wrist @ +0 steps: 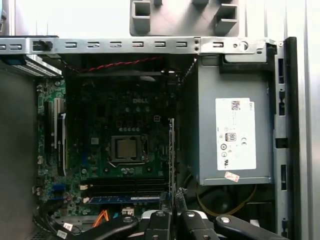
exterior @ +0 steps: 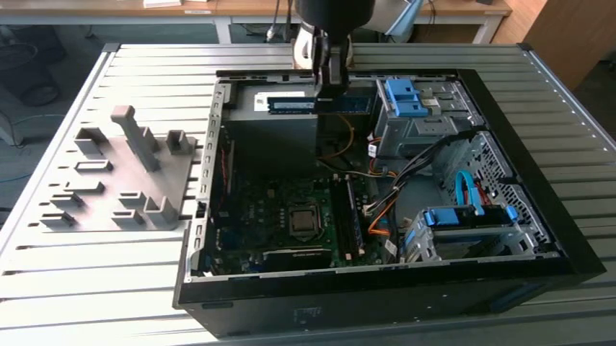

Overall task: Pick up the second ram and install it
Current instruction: 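Pick up the second ram and move it above second insertion slot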

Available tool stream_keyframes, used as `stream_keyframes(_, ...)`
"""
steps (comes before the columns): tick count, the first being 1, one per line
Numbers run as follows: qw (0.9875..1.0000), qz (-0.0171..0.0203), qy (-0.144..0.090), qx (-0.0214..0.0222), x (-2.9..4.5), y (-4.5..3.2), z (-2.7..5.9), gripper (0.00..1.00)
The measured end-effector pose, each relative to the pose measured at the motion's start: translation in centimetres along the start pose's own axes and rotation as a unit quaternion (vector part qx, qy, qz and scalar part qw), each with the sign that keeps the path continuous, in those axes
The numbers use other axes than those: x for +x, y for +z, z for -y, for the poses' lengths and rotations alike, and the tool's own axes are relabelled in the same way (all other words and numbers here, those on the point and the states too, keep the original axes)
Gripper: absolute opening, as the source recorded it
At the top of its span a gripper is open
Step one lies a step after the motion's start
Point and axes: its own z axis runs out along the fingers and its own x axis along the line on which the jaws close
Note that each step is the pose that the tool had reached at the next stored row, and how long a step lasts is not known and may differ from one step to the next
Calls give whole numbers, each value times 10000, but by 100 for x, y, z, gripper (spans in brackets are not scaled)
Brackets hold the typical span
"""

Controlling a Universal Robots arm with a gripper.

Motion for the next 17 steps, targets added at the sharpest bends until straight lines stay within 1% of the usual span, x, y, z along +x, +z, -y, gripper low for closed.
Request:
stream_keyframes(10,10000,-2,1,0,370,-2,11,14)
stream_keyframes(16,10000,-7,1,0,582,-4,18,14)
stream_keyframes(17,10000,-7,1,0,607,-3,19,14)
